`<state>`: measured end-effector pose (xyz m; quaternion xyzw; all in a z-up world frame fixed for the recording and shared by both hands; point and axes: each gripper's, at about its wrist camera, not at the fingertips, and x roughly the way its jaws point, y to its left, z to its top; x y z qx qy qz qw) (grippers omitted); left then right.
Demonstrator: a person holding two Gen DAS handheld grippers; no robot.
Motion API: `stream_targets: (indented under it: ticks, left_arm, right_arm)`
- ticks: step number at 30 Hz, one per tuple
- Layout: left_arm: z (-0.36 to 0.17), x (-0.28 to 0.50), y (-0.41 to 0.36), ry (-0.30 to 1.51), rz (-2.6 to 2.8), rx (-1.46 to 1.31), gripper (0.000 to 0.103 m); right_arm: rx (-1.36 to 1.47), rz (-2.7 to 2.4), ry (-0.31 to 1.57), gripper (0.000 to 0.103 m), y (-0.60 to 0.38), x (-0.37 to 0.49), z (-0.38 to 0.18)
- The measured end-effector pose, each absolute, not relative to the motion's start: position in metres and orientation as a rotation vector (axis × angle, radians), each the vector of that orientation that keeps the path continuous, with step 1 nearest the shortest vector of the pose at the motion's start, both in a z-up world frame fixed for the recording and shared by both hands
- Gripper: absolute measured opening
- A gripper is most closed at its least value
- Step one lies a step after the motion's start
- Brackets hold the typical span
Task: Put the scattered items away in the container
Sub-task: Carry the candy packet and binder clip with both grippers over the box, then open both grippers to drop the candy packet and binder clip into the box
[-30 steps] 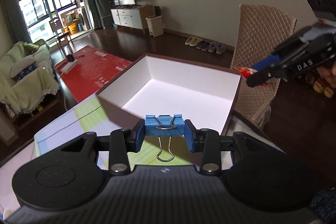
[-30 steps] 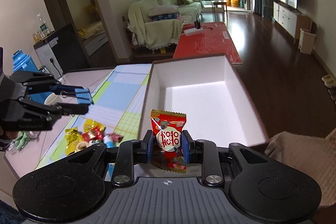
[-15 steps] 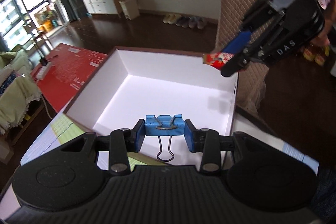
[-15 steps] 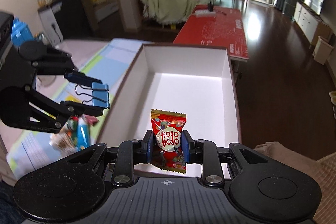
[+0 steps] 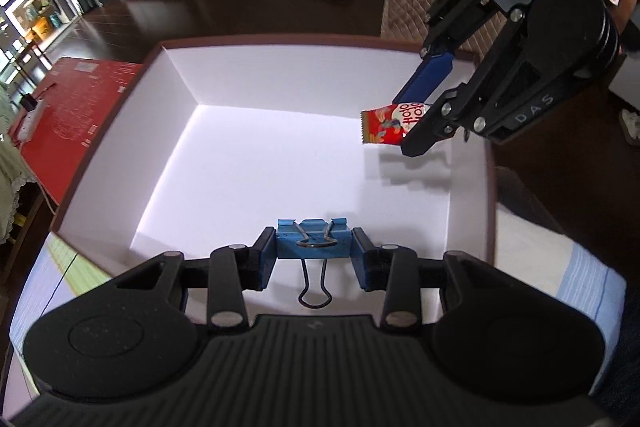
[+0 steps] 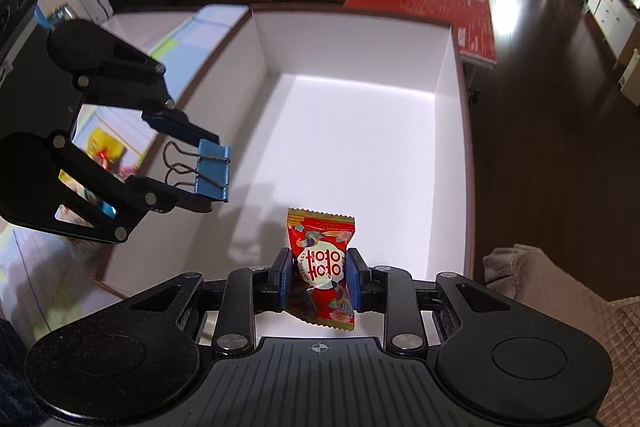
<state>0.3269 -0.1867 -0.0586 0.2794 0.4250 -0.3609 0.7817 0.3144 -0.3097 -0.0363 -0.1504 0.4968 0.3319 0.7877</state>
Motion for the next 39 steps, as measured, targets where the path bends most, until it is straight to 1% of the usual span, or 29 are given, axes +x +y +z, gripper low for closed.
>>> stream_targets:
  ticks: [12, 19, 21, 22, 23, 24, 25, 26, 28, 34, 39]
  left_arm:
    - [-0.104, 0.357, -0.195, 1.005, -0.856, 0.714, 0.034]
    - [-0.122, 0.365, -0.201, 1.045, -0.884, 0.811, 0.035]
    - [-0.126, 0.367, -0.202, 1.054, -0.884, 0.832, 0.036]
    - [-0.126, 0.368, -0.205, 1.058, -0.878, 0.842, 0.042]
    - [-0.127, 0.369, -0.206, 1.058, -0.874, 0.85, 0.048]
    - [-0.127, 0.368, -0.207, 1.054, -0.873, 0.853, 0.052]
    - [-0.126, 0.368, -0.207, 1.05, -0.872, 0.852, 0.059]
    - [-0.126, 0.368, -0.206, 1.047, -0.872, 0.85, 0.068]
    - [-0.124, 0.365, -0.206, 1.034, -0.872, 0.858, 0.073]
    - [-0.116, 0.357, -0.202, 0.994, -0.847, 0.871, 0.073]
    - [-0.098, 0.345, -0.202, 0.947, -0.817, 0.87, 0.075]
  right_arm:
    - [-0.355, 0.688, 1.184, 0.027, -0.306, 0.342, -0.077]
    - [-0.383, 0.656, 1.225, 0.027, -0.305, 0.344, -0.088]
    - [-0.39, 0.647, 1.236, 0.027, -0.305, 0.345, -0.091]
    - [-0.393, 0.642, 1.24, 0.027, -0.305, 0.345, -0.092]
    - [-0.395, 0.639, 1.242, 0.031, -0.305, 0.344, -0.093]
    - [-0.394, 0.637, 1.24, 0.041, -0.305, 0.343, -0.092]
    - [-0.389, 0.638, 1.233, 0.06, -0.305, 0.341, -0.09]
    - [-0.384, 0.639, 1.226, 0.07, -0.305, 0.339, -0.088]
    - [-0.373, 0.64, 1.212, 0.071, -0.306, 0.335, -0.085]
    - [-0.343, 0.646, 1.169, 0.071, -0.307, 0.324, -0.073]
    - [-0.299, 0.636, 1.123, 0.071, -0.312, 0.313, -0.055]
